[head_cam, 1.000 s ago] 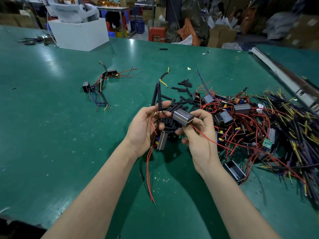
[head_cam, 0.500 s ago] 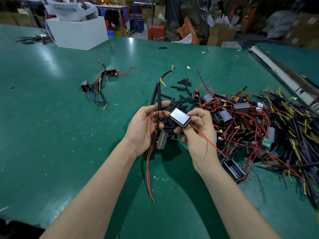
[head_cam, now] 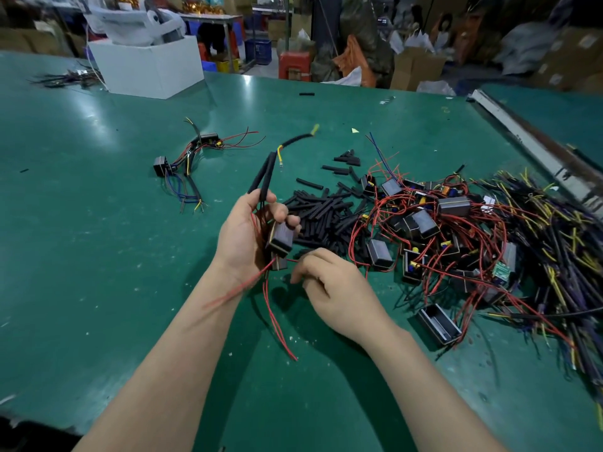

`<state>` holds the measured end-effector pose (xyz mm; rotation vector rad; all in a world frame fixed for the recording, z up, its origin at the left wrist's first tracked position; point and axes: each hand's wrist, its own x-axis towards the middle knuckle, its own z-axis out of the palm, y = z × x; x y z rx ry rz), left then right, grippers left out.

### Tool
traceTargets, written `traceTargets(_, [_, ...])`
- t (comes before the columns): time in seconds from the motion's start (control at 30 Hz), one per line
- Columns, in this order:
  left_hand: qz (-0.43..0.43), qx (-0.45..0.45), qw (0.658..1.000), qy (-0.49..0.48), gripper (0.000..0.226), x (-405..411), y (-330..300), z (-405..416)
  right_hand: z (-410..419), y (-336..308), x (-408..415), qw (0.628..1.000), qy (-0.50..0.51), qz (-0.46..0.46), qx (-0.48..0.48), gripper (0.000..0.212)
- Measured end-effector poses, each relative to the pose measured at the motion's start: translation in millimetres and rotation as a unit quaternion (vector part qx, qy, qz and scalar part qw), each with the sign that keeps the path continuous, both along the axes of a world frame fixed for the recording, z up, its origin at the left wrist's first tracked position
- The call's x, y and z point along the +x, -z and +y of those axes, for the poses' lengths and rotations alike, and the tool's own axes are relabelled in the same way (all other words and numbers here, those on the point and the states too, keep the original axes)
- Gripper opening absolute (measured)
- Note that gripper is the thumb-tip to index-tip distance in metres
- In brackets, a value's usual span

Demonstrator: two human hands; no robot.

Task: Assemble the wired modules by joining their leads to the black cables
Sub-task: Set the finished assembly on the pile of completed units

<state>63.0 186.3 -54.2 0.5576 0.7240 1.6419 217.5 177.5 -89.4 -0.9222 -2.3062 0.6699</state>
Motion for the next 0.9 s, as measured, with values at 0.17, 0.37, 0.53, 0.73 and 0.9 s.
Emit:
traceTargets(0.17, [0.162, -0.059, 0.975, -0.138, 0.03, -14, 2, 10, 1, 2, 0, 1.0, 0.011, 0.006, -0.022, 0.025])
traceTargets(0.37, [0.426, -0.109, 0.856, -0.272, 0.031, -67, -14, 47, 1, 4, -3, 0.998, 0.046, -0.013, -0.044, 0.022])
traceTargets(0.53, [0.572, -0.151, 0.769, -0.242, 0.039, -110, -20, 94, -1, 4, -3, 0.997, 0.054, -0.042, -0.042, 0.023])
traceTargets(0.73, [0.718, -0.307, 0.597, -0.183, 0.056, -151, 10, 119, 0, 6, -6, 0.995, 0.069, -0.06, -0.037, 0.022])
traceTargets(0.9, [0.771, -0.343, 0.535, -0.026, 0.066, -172, 26, 114, 3, 7, -7, 0.994, 0.072, -0.068, -0.039, 0.023])
